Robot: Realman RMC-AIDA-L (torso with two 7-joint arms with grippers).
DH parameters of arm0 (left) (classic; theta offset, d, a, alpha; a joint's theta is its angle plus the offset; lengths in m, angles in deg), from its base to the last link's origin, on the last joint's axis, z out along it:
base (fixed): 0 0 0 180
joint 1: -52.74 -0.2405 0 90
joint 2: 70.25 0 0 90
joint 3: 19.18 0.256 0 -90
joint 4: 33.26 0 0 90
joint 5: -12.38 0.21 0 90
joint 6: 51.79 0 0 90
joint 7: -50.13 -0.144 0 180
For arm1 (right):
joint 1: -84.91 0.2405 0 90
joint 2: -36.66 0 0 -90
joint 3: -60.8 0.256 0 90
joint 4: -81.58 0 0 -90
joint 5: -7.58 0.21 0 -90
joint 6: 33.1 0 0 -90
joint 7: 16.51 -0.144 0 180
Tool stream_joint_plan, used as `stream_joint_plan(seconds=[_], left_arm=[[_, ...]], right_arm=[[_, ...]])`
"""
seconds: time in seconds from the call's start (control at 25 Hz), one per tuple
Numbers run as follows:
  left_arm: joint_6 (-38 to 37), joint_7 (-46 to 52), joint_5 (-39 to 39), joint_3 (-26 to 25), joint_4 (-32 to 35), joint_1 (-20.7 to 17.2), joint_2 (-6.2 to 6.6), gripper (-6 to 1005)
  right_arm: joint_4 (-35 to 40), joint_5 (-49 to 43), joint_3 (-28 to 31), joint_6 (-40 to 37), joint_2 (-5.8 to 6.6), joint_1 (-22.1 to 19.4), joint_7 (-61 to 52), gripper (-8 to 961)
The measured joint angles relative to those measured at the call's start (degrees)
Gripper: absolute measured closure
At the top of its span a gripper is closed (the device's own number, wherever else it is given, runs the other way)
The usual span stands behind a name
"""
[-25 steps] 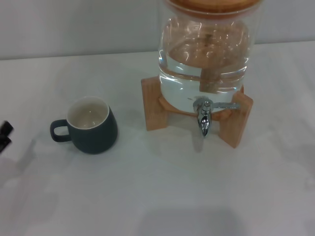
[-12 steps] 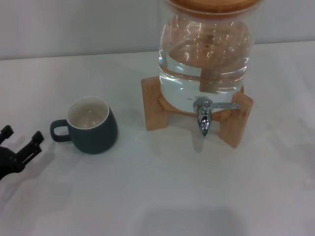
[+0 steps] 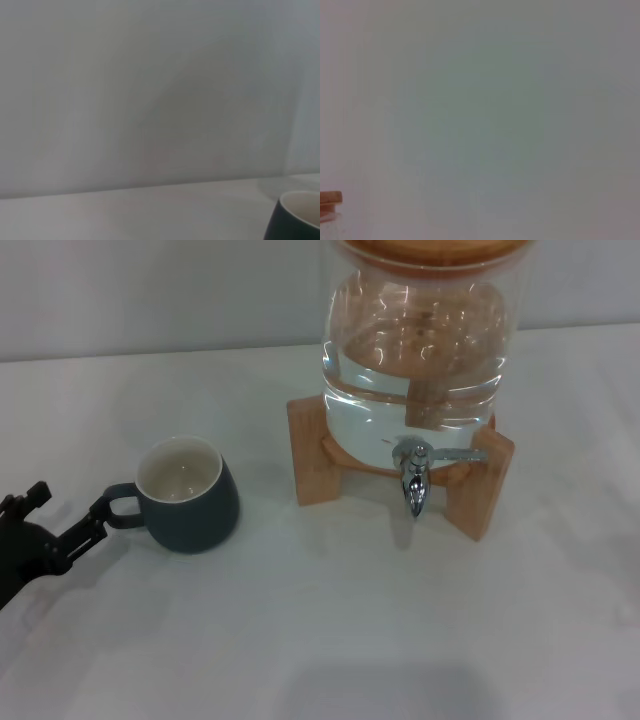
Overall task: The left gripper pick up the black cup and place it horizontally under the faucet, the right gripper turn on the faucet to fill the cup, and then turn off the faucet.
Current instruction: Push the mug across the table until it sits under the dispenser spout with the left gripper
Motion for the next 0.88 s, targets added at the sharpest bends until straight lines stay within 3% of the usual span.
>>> stream_joint_plan(seconds=[0.88], left_arm=[[-7.71,-1.13,2.17,0.09,-1.49,4.96,-0.26,227]], right_arm=[[0.51,0.33,0.02,-1.25,0.0,0.81,0.0,190]])
